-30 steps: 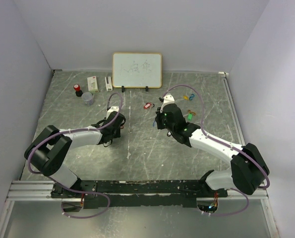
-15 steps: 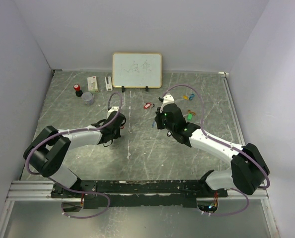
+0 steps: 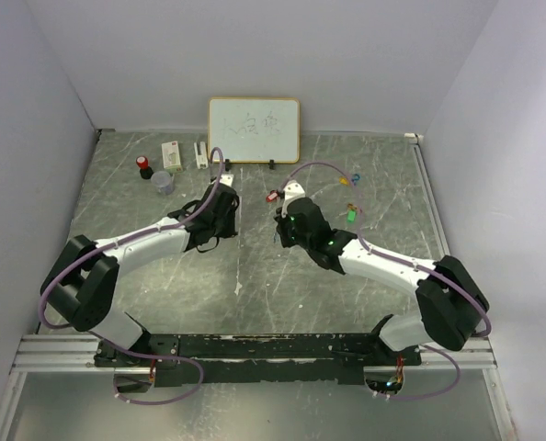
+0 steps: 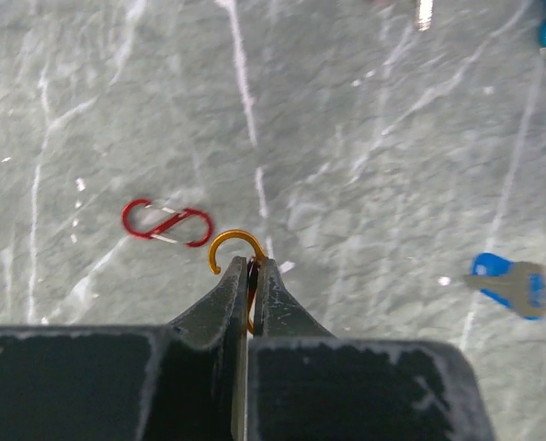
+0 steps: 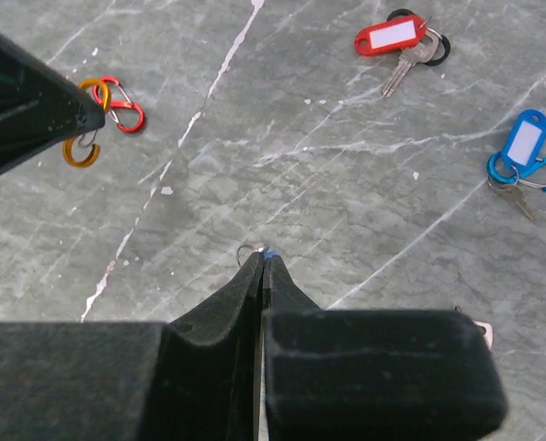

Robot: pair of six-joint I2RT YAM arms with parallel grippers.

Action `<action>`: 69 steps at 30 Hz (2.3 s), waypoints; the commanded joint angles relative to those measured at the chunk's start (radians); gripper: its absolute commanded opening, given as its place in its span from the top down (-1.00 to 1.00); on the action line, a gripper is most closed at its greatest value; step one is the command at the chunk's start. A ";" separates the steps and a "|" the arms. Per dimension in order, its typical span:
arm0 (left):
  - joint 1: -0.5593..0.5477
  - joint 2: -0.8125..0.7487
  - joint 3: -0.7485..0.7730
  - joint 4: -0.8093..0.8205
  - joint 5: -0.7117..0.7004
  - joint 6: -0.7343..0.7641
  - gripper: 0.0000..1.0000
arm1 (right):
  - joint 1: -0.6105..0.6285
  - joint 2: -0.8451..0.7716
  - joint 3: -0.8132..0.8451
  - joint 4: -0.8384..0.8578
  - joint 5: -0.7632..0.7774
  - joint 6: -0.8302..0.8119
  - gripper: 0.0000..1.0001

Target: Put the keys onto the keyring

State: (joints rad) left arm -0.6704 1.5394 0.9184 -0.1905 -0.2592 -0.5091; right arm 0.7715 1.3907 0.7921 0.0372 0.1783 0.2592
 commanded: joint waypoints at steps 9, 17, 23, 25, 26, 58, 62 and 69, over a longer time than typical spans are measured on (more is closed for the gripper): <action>-0.007 -0.013 0.056 0.028 0.182 -0.004 0.86 | 0.068 0.035 0.003 0.085 0.088 -0.032 1.00; -0.012 -0.038 0.035 0.079 0.248 -0.032 0.86 | 0.088 0.080 -0.002 0.127 0.110 -0.031 1.00; -0.016 -0.039 0.033 0.108 0.297 -0.044 0.86 | 0.094 0.091 -0.011 0.158 0.119 -0.028 1.00; -0.018 -0.041 0.033 0.119 0.308 -0.049 0.86 | 0.097 0.095 -0.016 0.170 0.122 -0.026 1.00; -0.019 -0.042 0.031 0.127 0.314 -0.054 0.87 | 0.100 0.095 -0.018 0.173 0.124 -0.025 1.00; -0.043 -0.010 0.017 0.165 0.334 -0.074 0.86 | 0.124 0.060 -0.029 0.201 0.136 -0.045 1.00; -0.043 -0.003 0.020 0.161 0.331 -0.072 0.87 | 0.127 0.052 -0.029 0.196 0.141 -0.046 1.00; -0.043 0.007 0.028 0.164 0.330 -0.069 0.86 | 0.136 0.041 -0.030 0.194 0.145 -0.047 1.00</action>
State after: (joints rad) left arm -0.7063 1.5368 0.9432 -0.0559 0.0578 -0.5766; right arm 0.8970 1.4624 0.7738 0.2127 0.3046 0.2234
